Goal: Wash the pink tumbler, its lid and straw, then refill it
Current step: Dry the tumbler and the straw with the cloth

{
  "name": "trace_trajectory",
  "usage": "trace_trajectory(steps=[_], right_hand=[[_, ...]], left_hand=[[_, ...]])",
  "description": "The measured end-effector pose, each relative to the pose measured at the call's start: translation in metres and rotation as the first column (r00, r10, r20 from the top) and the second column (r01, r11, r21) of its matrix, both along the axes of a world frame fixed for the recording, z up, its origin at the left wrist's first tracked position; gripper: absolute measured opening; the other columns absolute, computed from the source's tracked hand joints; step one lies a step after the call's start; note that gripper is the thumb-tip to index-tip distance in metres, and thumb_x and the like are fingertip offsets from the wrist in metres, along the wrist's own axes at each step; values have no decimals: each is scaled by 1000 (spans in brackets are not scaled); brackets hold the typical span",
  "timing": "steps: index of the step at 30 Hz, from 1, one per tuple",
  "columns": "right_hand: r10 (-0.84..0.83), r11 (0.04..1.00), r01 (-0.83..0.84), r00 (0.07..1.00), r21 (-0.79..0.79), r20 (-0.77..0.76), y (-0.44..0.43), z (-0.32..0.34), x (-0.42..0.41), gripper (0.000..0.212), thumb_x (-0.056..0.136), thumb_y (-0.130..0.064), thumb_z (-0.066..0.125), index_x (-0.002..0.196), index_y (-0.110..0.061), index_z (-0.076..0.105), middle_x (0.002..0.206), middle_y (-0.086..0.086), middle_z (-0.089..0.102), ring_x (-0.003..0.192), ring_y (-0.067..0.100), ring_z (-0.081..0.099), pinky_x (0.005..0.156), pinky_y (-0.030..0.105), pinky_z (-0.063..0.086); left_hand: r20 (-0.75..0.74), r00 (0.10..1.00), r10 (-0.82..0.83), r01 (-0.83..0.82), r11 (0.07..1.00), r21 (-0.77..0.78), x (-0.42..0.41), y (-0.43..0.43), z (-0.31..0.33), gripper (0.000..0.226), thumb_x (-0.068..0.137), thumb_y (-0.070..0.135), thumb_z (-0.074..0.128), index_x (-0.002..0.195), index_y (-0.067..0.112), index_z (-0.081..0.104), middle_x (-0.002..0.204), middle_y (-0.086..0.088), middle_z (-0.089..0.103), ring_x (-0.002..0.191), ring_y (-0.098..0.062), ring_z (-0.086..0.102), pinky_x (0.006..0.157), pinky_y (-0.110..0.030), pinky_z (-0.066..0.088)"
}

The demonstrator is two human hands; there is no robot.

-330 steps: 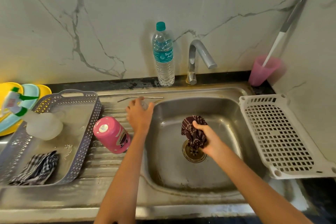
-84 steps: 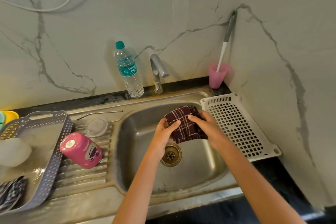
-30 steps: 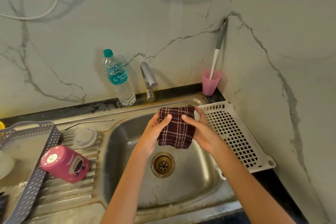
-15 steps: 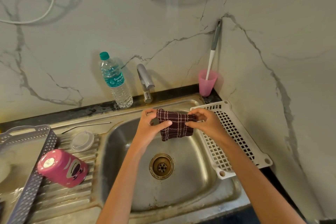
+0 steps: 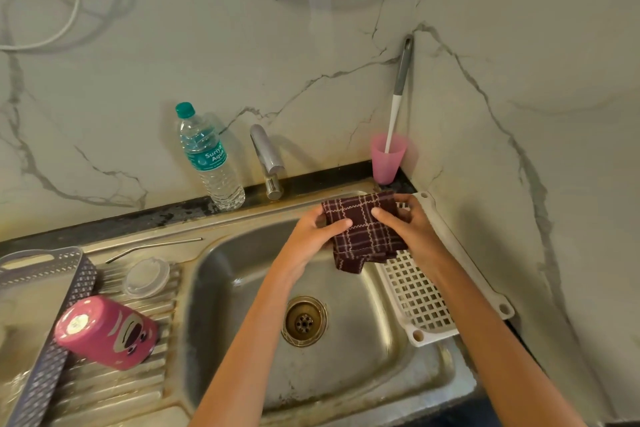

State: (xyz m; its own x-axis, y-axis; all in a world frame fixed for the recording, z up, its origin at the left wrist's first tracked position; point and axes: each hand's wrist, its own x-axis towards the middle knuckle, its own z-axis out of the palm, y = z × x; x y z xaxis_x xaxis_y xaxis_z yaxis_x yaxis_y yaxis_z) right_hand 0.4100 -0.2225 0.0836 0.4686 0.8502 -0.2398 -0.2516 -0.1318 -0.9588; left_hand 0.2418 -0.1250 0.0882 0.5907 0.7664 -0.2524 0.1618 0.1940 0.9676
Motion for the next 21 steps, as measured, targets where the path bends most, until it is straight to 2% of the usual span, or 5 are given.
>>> trace_trajectory(steps=[6,10,13,17,21], right_hand=[[-172,972,211,941,-106,291,0,-10,49,42,80,-24,78,114,-19,52,103,4,69,88,21,69,72,37,59],[-162,944,300,782,-135,602,17,-20,72,36,84,-19,73,115,-14,57,102,6,65,84,19,63,60,24,48],[-118,912,372,643,-174,757,28,-34,82,34,85,-15,71,116,-6,60,105,8,63,89,20,59,69,25,46],[-42,891,391,576,-230,816,34,-54,86,29,87,-13,69,113,-5,61,107,14,66,99,30,63,81,35,49],[-27,878,423,511,-223,859,35,-60,82,28,88,-10,67,114,-2,61,107,15,67,100,31,63,80,35,49]], left_hand=[[-22,999,-30,25,983,-182,60,-1,-21,40,82,13,78,119,9,64,110,-4,73,100,-16,70,75,-27,60],[-19,999,32,-37,940,-338,102,-8,-40,39,86,4,71,123,2,59,111,-12,71,93,-19,70,66,-23,60],[-24,994,106,-107,920,-378,122,-7,-49,34,90,4,67,123,3,58,98,-6,69,79,-12,67,55,-20,57],[-381,923,61,-55,998,26,136,-2,-57,34,87,22,72,117,9,64,106,-8,72,91,-23,70,79,-35,60],[-430,894,125,-61,985,160,138,-6,-52,46,86,19,73,116,8,40,101,-7,59,98,-22,64,67,-23,47]])
